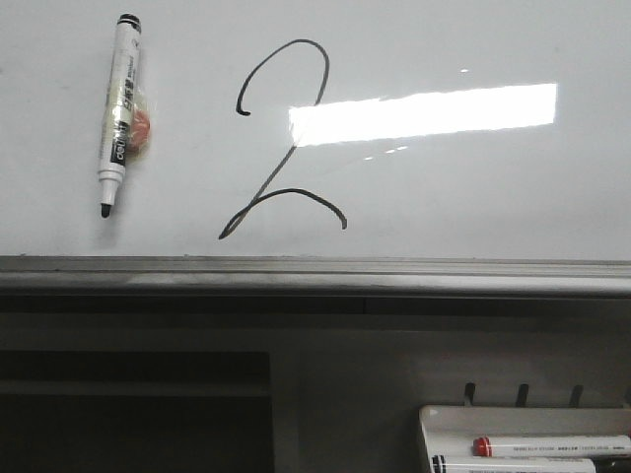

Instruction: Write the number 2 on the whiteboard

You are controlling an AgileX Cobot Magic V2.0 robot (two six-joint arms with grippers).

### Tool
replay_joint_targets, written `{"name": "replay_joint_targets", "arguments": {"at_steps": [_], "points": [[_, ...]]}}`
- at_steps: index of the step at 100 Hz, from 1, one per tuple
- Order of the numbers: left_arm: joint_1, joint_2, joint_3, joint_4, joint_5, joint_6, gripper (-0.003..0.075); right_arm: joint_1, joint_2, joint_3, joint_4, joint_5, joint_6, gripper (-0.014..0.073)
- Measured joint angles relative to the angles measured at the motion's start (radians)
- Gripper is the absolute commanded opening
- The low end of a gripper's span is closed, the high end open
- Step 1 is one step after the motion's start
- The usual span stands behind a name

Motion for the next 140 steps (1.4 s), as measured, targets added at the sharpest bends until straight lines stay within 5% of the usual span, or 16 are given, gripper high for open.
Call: {"name": "replay_joint_targets", "arguments": {"at_steps": [112,125,140], "points": [[0.0,0.0,0.0,0.002,0.02,0.0,-0.002,0.0,0.0,0.0,0.0,-0.002,0.019,-0.0071],[0.0,0.0,0.0,0.002,0.02,0.0,-0.002,0.0,0.0,0.0,-0.15,-0.013,0.254,-0.0071],[0.0,0.0,0.0,0.002,0.02,0.0,-0.002,0.0,0.0,0.0,-0.643,-0.013,0.76,-0.0071]]}}
